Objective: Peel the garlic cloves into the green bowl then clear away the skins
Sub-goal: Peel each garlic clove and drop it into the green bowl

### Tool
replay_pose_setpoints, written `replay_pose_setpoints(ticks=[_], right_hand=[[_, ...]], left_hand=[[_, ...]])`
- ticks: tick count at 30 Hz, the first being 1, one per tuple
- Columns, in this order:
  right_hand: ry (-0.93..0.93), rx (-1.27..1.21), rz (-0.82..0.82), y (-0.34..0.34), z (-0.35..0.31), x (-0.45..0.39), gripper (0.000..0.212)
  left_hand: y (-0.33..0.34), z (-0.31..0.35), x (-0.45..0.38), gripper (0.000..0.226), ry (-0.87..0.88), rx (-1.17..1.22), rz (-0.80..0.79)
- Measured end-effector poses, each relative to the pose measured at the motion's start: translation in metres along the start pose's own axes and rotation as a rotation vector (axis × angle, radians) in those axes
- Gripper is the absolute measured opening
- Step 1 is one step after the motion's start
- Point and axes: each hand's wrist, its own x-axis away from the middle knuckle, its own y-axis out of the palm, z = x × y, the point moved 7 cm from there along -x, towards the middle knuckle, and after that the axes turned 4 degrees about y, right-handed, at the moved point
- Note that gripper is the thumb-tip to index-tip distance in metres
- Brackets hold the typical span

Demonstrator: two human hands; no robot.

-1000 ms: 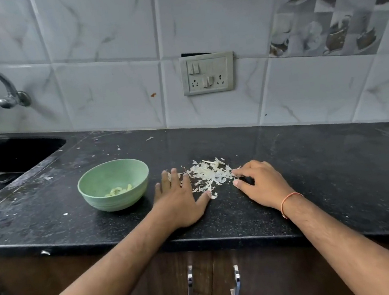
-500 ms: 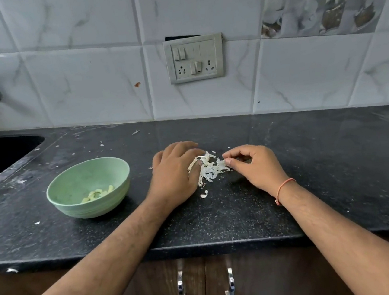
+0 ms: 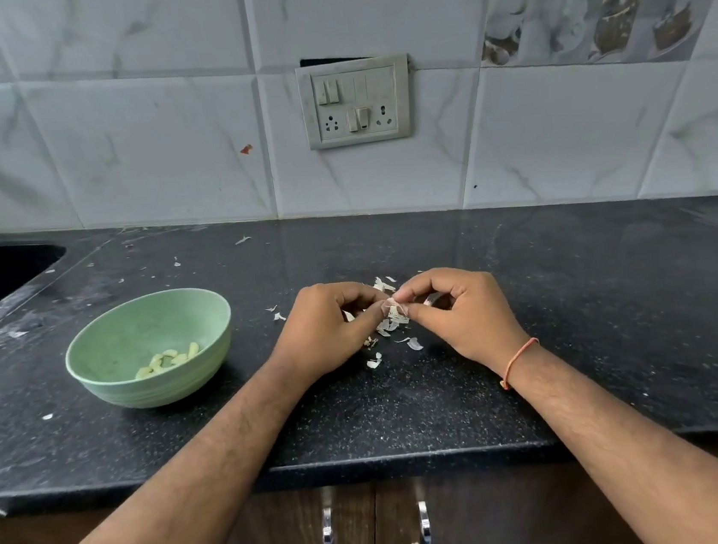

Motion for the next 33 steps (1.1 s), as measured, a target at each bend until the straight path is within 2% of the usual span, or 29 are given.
replay_pose_setpoints(ticks=[2,4,8,15,17,21,24,25,30,31,33], right_hand=[[0.059,0.047,-0.041,0.002,0.007,0.000,0.037],[0.038,0.090,-0.042,0.000,0.005,0.001,0.042],[0.087,-0.033,-0.033,0.002,-0.003,0.004,0.015],[0.272,-0.178,-0.011,0.012,-0.006,0.006,0.006],[0.274,-0.044,-0.075,0.004,-0.012,-0.002,0.005],[0.206,0.555,-0.272,-0.033,-0.030,-0.029,0.005],[0.179,0.853,-0.520,-0.018,-0.024,-0.024,0.006],[0.168,0.893,-0.549,-0.015,-0.024,-0.024,0.007],[0.192,0.673,-0.394,-0.035,-0.037,-0.041,0.004],[0.223,0.589,-0.368,-0.030,-0.031,-0.036,0.005],[0.337,0.269,-0.316,-0.008,-0.017,-0.017,0.007]], left_hand=[[-0.004,-0.002,0.000,0.006,-0.017,-0.019,0.031],[-0.005,-0.001,0.001,0.007,-0.009,-0.042,0.033],[-0.003,0.008,0.002,0.007,0.057,-0.100,-0.006],[-0.005,0.007,0.002,0.007,0.091,-0.136,0.017],[-0.005,0.006,0.003,0.008,0.092,-0.116,0.025],[-0.010,0.000,0.001,0.015,0.019,-0.074,0.083],[-0.012,-0.002,0.001,0.018,-0.003,-0.044,0.103],[-0.012,-0.002,0.002,0.019,-0.004,-0.042,0.106],[-0.016,-0.004,0.001,0.020,-0.001,-0.003,0.134],[-0.014,-0.003,0.001,0.022,0.009,0.010,0.108],[-0.012,0.000,0.001,0.026,0.024,0.030,0.077]])
